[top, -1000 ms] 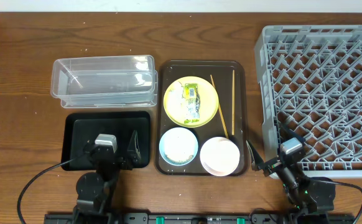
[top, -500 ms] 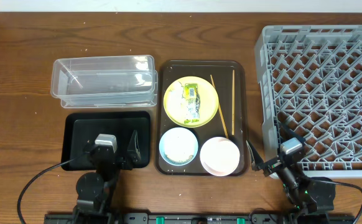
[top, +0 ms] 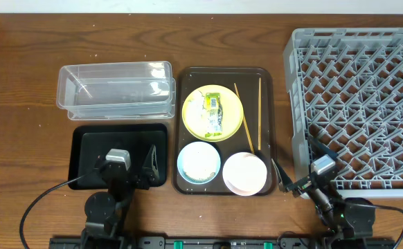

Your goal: Sort waste into correct bins and load items into the dishwasher rack

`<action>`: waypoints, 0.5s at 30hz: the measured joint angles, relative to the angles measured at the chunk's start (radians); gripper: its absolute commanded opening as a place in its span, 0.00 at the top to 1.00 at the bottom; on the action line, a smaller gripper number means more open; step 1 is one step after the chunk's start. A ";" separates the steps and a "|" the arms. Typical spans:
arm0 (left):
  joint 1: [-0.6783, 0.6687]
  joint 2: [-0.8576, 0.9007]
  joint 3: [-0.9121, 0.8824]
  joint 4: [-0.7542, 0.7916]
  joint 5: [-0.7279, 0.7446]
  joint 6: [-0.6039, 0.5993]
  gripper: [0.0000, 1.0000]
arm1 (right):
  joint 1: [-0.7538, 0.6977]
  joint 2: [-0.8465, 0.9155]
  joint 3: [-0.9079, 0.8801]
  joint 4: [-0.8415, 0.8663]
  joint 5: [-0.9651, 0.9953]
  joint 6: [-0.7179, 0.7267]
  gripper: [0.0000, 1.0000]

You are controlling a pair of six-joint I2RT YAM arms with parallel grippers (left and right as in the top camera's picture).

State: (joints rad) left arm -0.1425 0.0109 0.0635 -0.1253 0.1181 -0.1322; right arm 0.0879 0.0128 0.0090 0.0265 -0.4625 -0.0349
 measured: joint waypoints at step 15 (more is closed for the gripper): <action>0.000 0.000 0.026 -0.006 0.192 -0.105 0.07 | 0.000 0.000 0.027 -0.078 -0.080 0.110 0.01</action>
State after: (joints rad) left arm -0.1421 0.0113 0.0895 -0.1314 0.3096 -0.2367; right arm 0.0879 0.0128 0.0364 -0.0513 -0.5426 0.0753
